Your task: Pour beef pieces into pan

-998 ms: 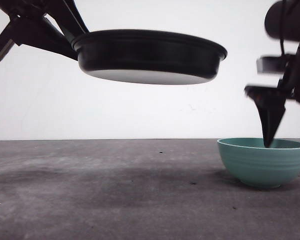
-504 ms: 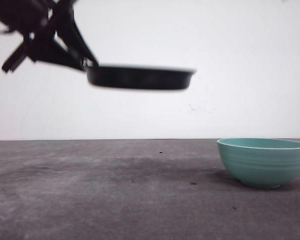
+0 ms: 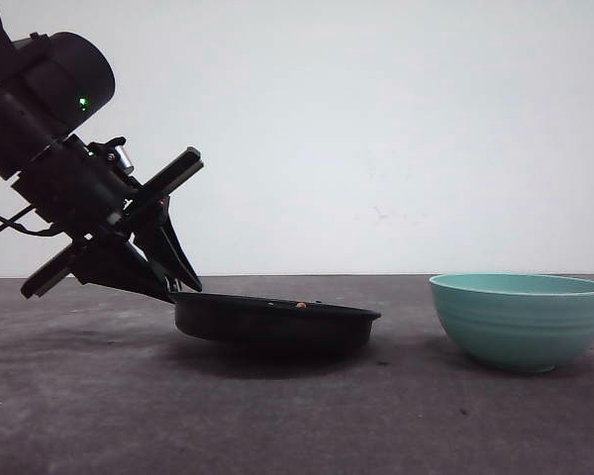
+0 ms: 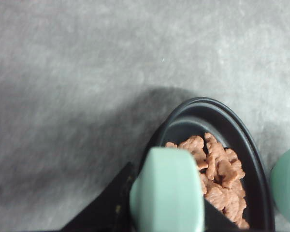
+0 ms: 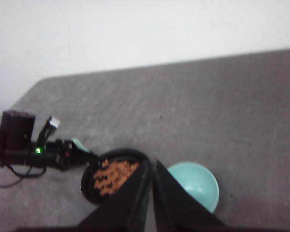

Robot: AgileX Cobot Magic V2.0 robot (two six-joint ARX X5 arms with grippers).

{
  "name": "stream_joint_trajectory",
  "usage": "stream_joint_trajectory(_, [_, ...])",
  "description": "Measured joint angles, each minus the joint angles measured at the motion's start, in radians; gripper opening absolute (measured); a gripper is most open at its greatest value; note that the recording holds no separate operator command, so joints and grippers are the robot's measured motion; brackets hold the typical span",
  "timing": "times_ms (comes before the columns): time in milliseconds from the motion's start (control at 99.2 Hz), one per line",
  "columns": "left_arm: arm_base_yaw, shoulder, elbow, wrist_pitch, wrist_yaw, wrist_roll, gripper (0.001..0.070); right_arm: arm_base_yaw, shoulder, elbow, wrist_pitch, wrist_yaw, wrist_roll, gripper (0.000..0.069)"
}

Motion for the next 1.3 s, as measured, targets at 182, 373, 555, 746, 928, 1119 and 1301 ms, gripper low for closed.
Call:
stream_joint_trajectory(182, [0.001,0.002,0.001,0.010,0.026,-0.002,0.0564,0.000,0.000,-0.001,-0.015,0.000,0.001,0.0013])
stream_joint_trajectory(373, [0.023,-0.050,0.002,-0.040,0.041,-0.007,0.0693,0.000,0.000,-0.001,0.006,0.007,0.000,0.0013])
stream_joint_trajectory(555, [0.034,-0.304,0.011,-0.076,-0.087,0.001,0.0662,0.000,0.000,-0.001,0.048,0.035,-0.005,0.0013])
stream_joint_trajectory(746, [0.034,-0.556,0.142,-0.227,-0.197,0.111,0.0496,0.000,0.001,-0.002,0.137,0.105,-0.042,0.0013])
stream_joint_trajectory(928, [0.034,-0.703,0.306,-0.471,-0.360,0.253,0.0196,0.000,0.014,-0.004,0.174,0.221,-0.153,0.0013])
stream_joint_trajectory(1119, [0.034,-0.863,0.239,-0.631,-0.482,0.294,0.0026,0.000,0.008,-0.050,0.172,0.259,-0.301,0.0013])
stream_joint_trajectory(1301, [0.034,-1.014,0.177,-0.674,-0.516,0.304,0.0022,0.000,-0.021,-0.078,0.163,0.262,-0.370,0.0013])
